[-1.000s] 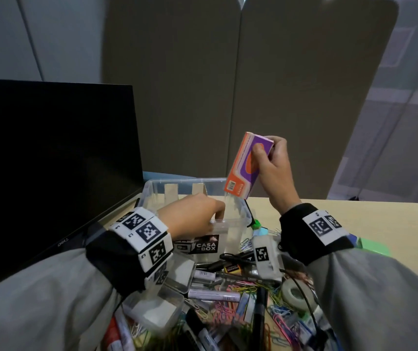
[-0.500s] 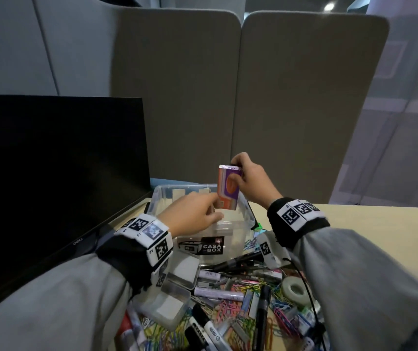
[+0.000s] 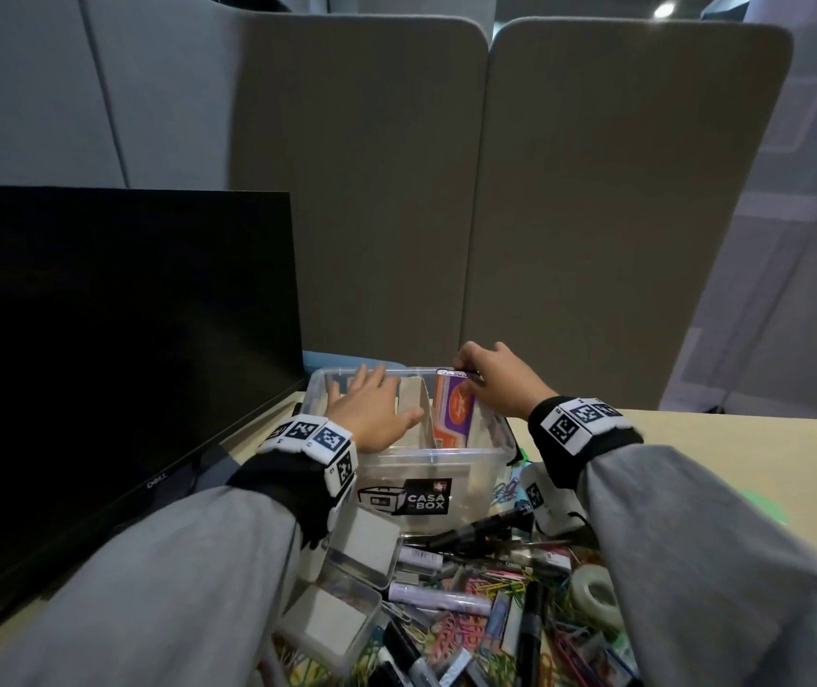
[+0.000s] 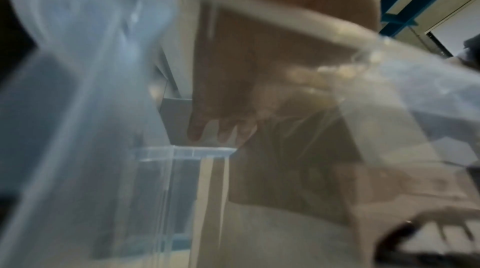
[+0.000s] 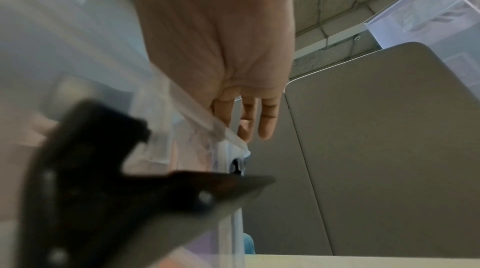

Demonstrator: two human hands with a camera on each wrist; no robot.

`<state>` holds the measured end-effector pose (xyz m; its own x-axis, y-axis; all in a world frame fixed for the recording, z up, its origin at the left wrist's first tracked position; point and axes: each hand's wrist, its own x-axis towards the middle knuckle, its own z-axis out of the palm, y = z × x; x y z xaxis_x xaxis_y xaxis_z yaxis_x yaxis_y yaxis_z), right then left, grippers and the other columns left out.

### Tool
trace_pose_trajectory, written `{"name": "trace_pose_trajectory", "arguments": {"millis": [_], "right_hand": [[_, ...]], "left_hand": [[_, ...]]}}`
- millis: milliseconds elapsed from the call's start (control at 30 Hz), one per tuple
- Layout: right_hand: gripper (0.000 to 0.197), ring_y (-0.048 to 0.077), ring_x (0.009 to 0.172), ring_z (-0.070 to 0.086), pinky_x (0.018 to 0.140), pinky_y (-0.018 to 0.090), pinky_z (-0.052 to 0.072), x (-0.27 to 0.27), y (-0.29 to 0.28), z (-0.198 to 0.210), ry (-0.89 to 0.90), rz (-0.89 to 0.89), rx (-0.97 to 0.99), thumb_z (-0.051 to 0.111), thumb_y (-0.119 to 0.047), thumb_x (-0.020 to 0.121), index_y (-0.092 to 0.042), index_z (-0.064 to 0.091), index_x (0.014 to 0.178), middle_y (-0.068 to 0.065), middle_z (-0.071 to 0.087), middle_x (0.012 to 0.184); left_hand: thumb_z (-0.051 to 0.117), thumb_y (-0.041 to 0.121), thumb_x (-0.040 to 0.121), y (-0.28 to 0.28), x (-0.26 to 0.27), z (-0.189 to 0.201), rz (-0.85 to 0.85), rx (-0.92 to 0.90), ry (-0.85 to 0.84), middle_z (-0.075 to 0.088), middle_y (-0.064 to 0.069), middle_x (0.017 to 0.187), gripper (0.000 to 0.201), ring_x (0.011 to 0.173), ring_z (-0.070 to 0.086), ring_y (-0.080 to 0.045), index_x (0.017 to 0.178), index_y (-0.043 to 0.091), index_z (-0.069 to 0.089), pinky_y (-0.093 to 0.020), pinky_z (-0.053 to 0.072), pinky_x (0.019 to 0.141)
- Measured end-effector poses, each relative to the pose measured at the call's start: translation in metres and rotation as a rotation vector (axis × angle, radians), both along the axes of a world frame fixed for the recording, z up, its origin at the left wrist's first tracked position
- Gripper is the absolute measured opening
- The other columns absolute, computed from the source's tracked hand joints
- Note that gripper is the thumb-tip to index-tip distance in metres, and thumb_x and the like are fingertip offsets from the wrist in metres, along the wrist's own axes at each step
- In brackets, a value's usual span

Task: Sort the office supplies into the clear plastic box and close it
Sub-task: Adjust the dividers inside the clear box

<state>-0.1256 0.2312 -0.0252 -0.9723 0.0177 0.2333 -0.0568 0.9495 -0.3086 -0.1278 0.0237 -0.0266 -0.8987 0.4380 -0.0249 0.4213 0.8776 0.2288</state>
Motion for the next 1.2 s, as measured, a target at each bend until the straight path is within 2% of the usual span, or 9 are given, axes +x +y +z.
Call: {"name": "trace_pose_trajectory", "arguments": {"millis": [167, 367, 533, 633, 800, 933, 1033, 1133, 1200], "right_hand": [[0.016, 0.023, 0.103, 0.051, 0.083, 0.038, 0.049, -0.008, 0.001, -0.004, 0.033, 0.002, 0.110, 0.059, -0.035, 0.091, -0.028, 0.053, 0.105, 0.002, 0.061, 0.108], [0.017, 0.017, 0.101, 0.045, 0.076, 0.029, 0.041, -0.009, -0.008, -0.002, 0.197, 0.024, 0.179, 0.063, -0.029, 0.091, -0.020, 0.064, 0.106, 0.001, 0.053, 0.105], [0.027, 0.015, 0.100, 0.045, 0.083, 0.031, 0.045, -0.003, -0.006, -0.004, 0.158, 0.070, 0.150, 0.055, -0.033, 0.096, -0.023, 0.066, 0.118, -0.001, 0.055, 0.106], [0.033, 0.017, 0.108, 0.043, 0.093, 0.036, 0.043, 0.008, 0.001, -0.005, 0.119, 0.084, 0.139, 0.047, -0.030, 0.100, -0.024, 0.057, 0.131, -0.002, 0.055, 0.119], [0.037, 0.028, 0.116, 0.047, 0.095, 0.043, 0.042, 0.035, 0.038, -0.005, 0.213, -0.136, 0.035, 0.043, -0.011, 0.096, -0.015, 0.053, 0.131, 0.008, 0.054, 0.125], [0.044, 0.032, 0.124, 0.044, 0.098, 0.043, 0.039, 0.061, 0.076, -0.001, -0.094, -0.439, 0.153, 0.045, -0.009, 0.090, -0.010, 0.044, 0.133, 0.013, 0.049, 0.134], [0.040, 0.032, 0.123, 0.047, 0.099, 0.044, 0.041, 0.080, 0.093, -0.002, -0.375, -0.550, 0.293, 0.051, -0.017, 0.090, -0.009, 0.045, 0.129, 0.013, 0.052, 0.132], [0.041, 0.028, 0.094, 0.064, 0.085, 0.038, 0.053, 0.093, 0.104, -0.017, -0.503, -0.626, 0.306, 0.059, -0.034, 0.071, -0.014, 0.060, 0.107, 0.006, 0.067, 0.105], [0.034, 0.024, 0.075, 0.068, 0.074, 0.031, 0.056, 0.094, 0.105, -0.027, -0.566, -0.608, 0.263, 0.054, -0.030, 0.063, -0.013, 0.067, 0.090, 0.005, 0.071, 0.085]], "left_hand": [[0.048, 0.054, 0.096, 0.003, -0.007, -0.010, 0.004, 0.086, -0.070, -0.008, 0.002, 0.164, 0.071, 0.151, -0.006, -0.023, 0.154, 0.022, 0.023, -0.056, 0.008, 0.118], [0.054, 0.052, 0.093, 0.004, -0.012, -0.014, 0.020, 0.078, -0.042, -0.009, 0.003, 0.164, 0.073, 0.151, -0.005, -0.024, 0.153, 0.022, 0.025, -0.056, 0.009, 0.117], [0.055, 0.054, 0.091, 0.004, -0.013, -0.015, 0.022, 0.063, -0.034, -0.009, 0.003, 0.164, 0.076, 0.150, -0.008, -0.024, 0.153, 0.023, 0.025, -0.058, 0.008, 0.117], [0.056, 0.052, 0.091, 0.004, -0.011, -0.013, 0.022, 0.064, -0.043, -0.009, 0.003, 0.164, 0.075, 0.150, -0.009, -0.025, 0.153, 0.023, 0.025, -0.058, 0.008, 0.117], [0.057, 0.051, 0.091, 0.004, -0.010, -0.012, 0.018, 0.046, -0.052, -0.010, 0.003, 0.163, 0.075, 0.150, -0.010, -0.027, 0.153, 0.023, 0.025, -0.060, 0.008, 0.116], [0.059, 0.050, 0.091, 0.005, -0.011, -0.012, 0.023, 0.032, -0.051, -0.010, 0.003, 0.163, 0.074, 0.150, -0.008, -0.028, 0.152, 0.024, 0.027, -0.061, 0.010, 0.116], [0.060, 0.050, 0.090, 0.005, -0.013, -0.014, 0.023, 0.025, -0.052, -0.011, 0.003, 0.163, 0.074, 0.150, -0.008, -0.029, 0.151, 0.024, 0.029, -0.060, 0.009, 0.116], [0.060, 0.050, 0.090, 0.005, -0.013, -0.014, 0.017, 0.017, -0.051, -0.012, 0.002, 0.163, 0.072, 0.150, -0.008, -0.029, 0.150, 0.024, 0.031, -0.060, 0.010, 0.116], [0.060, 0.050, 0.090, 0.005, -0.013, -0.014, 0.015, 0.013, -0.048, -0.012, 0.001, 0.163, 0.070, 0.150, -0.008, -0.030, 0.149, 0.023, 0.034, -0.060, 0.010, 0.116]]}}
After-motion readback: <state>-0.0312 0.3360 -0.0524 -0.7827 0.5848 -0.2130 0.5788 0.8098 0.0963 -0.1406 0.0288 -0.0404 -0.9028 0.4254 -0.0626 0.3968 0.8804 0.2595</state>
